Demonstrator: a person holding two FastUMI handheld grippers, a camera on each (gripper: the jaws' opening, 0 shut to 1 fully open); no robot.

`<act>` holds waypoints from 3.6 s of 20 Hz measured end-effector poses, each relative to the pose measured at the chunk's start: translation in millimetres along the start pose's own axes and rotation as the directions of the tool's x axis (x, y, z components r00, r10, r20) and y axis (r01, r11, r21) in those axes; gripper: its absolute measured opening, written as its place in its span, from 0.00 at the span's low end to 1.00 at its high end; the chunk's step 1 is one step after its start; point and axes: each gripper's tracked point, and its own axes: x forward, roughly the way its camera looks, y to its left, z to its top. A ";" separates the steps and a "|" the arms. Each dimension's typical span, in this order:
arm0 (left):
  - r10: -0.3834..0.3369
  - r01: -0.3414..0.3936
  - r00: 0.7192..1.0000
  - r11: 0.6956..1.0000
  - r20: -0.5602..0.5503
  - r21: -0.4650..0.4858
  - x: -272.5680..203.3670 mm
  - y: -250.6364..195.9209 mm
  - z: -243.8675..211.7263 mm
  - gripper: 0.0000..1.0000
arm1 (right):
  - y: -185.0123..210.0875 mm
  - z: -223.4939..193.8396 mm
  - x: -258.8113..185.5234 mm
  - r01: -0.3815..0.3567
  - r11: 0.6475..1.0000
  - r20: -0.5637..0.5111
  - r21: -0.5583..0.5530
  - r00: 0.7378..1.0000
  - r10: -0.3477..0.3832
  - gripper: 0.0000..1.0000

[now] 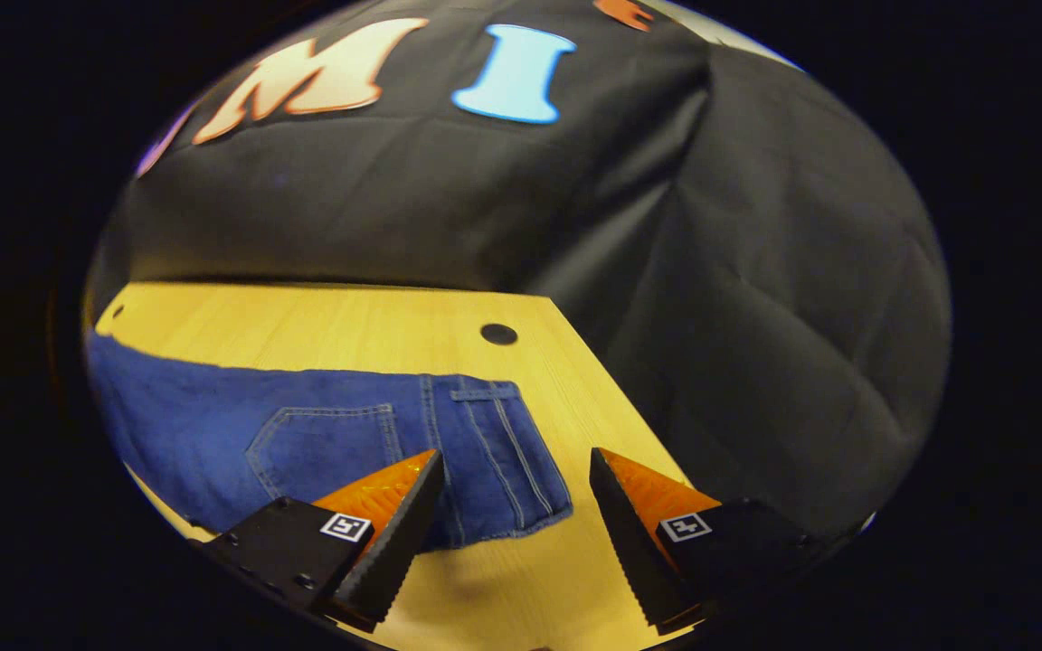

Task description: Grasp the waist and the cuffs of the jeans and fold them to make the two legs overlap; first hold the waist and fold one-third of the jeans toward the cuffs, then hold the cuffs and fold the remaining one-third in the same direction to finish folding.

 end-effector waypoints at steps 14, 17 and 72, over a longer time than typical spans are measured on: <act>-0.040 0.070 0.992 0.960 0.116 -0.272 -57.1 -57.3 61.3 0.95 | 3.6 -52.2 41.6 -0.109 0.917 -0.159 0.385 0.970 0.183 0.30; -0.043 0.072 0.993 0.957 0.106 -0.283 -54.7 -56.7 59.2 0.95 | -5.9 -49.8 38.8 -0.073 0.947 -0.167 0.312 0.977 0.130 0.09; -0.160 0.094 0.984 0.844 -0.080 -0.529 47.9 144.4 -144.4 0.95 | -106.5 104.2 -239.5 -0.594 0.793 0.164 -0.136 0.776 0.609 0.97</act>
